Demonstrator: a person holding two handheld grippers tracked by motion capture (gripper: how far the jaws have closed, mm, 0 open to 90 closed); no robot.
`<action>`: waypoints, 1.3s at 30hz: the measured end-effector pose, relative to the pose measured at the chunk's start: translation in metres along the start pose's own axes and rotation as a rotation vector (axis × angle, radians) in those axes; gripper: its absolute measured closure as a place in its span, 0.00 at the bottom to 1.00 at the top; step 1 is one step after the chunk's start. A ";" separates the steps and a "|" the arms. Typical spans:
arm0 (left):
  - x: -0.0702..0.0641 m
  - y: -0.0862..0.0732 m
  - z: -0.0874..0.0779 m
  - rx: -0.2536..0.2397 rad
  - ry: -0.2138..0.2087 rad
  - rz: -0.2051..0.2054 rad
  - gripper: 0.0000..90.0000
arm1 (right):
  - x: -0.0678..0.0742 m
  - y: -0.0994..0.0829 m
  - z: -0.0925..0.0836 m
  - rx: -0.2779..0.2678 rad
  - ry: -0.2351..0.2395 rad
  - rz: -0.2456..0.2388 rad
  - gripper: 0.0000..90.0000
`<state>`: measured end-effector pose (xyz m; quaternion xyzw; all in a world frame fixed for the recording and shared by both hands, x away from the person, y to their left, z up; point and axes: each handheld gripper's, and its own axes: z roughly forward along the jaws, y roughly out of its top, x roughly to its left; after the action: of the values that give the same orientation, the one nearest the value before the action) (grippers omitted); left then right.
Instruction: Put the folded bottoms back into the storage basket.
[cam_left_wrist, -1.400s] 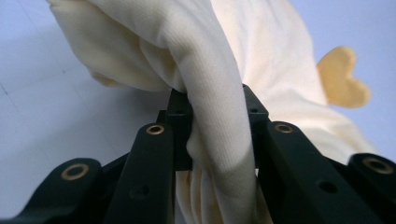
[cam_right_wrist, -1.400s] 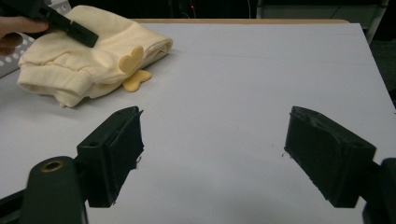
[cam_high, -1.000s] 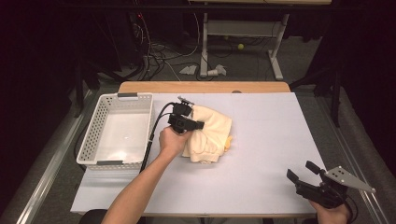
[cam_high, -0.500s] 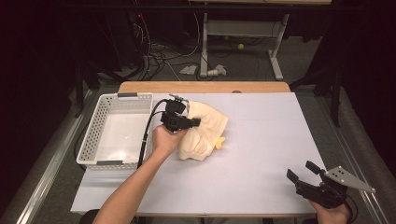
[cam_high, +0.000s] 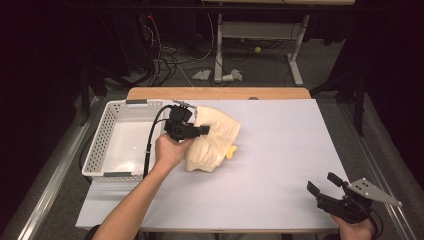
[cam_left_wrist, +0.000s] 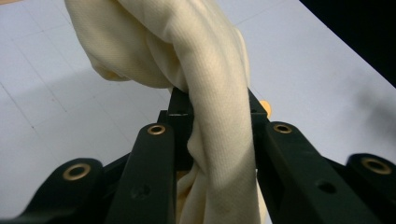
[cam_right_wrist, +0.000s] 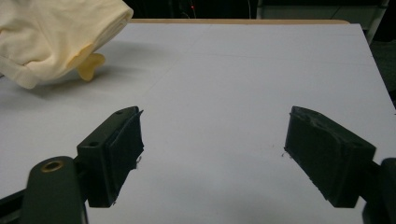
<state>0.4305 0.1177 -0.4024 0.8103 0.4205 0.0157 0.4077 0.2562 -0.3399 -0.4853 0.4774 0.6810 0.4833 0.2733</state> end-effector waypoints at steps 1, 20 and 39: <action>0.000 0.000 -0.002 -0.002 -0.002 0.001 0.79 | 0.000 0.000 0.000 0.000 0.000 0.000 0.22; -0.001 -0.004 -0.028 -0.034 -0.010 0.005 0.79 | 0.000 0.000 0.000 0.000 0.000 -0.001 0.22; 0.001 -0.009 -0.051 -0.064 -0.013 -0.002 0.79 | 0.000 0.000 0.000 0.001 0.000 0.001 0.22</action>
<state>0.4066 0.1547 -0.3745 0.7966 0.4181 0.0233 0.4360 0.2563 -0.3398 -0.4853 0.4778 0.6810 0.4830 0.2731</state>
